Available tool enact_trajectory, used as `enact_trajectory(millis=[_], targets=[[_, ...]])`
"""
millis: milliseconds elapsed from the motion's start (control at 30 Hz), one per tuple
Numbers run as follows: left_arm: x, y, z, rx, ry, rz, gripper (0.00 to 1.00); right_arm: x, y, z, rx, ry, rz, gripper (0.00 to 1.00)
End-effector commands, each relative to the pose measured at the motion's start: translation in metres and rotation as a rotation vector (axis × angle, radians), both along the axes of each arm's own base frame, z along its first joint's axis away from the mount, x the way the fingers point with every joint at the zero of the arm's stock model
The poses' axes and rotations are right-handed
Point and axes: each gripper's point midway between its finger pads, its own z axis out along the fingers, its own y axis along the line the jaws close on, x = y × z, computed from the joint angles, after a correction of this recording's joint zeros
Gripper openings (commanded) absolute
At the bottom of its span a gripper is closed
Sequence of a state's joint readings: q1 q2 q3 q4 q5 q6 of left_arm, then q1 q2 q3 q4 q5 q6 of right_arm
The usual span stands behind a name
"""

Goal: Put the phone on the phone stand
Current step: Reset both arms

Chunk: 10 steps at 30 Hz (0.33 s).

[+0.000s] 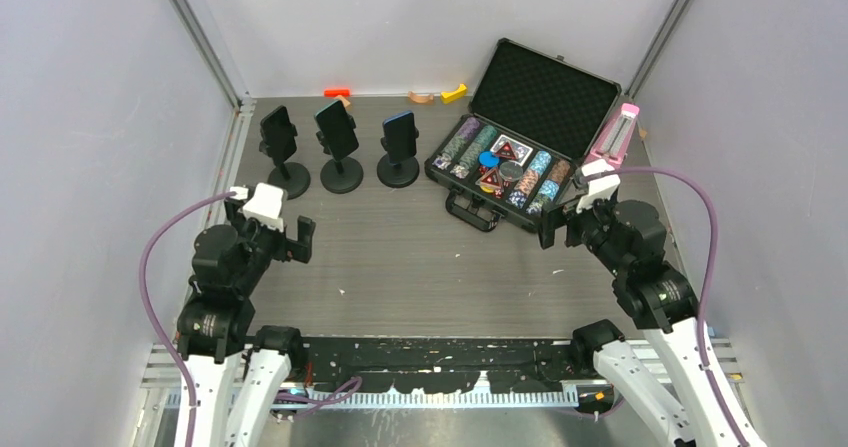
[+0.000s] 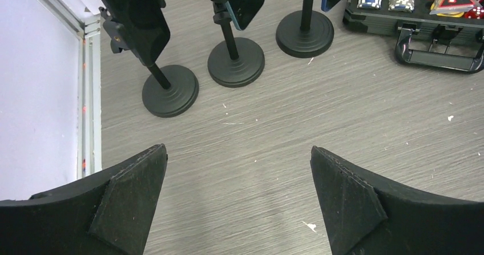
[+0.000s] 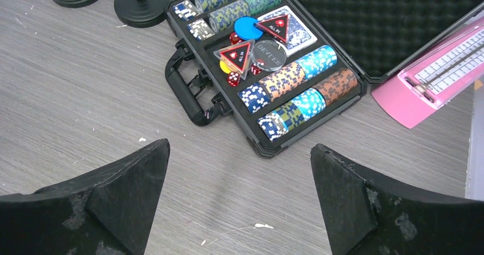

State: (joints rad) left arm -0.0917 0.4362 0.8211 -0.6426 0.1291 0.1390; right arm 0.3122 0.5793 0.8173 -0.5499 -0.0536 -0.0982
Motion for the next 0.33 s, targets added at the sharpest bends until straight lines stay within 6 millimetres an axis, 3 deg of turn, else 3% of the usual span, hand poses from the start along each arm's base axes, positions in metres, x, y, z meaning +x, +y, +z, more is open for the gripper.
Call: enact_trajectory(millis=[0,133,300], targets=[[-0.001,-0.005,-0.005,-0.018,0.006,-0.03,1.0,0.005,-0.008,0.01,0.012,-0.072,-0.048,0.99],[-0.001,-0.007,-0.019,0.0,0.029,-0.05,1.0,0.007,-0.019,0.007,-0.015,-0.103,-0.101,0.99],[-0.001,-0.007,-0.02,-0.001,0.035,-0.051,1.0,0.008,-0.025,0.005,-0.031,-0.11,-0.126,0.99]])
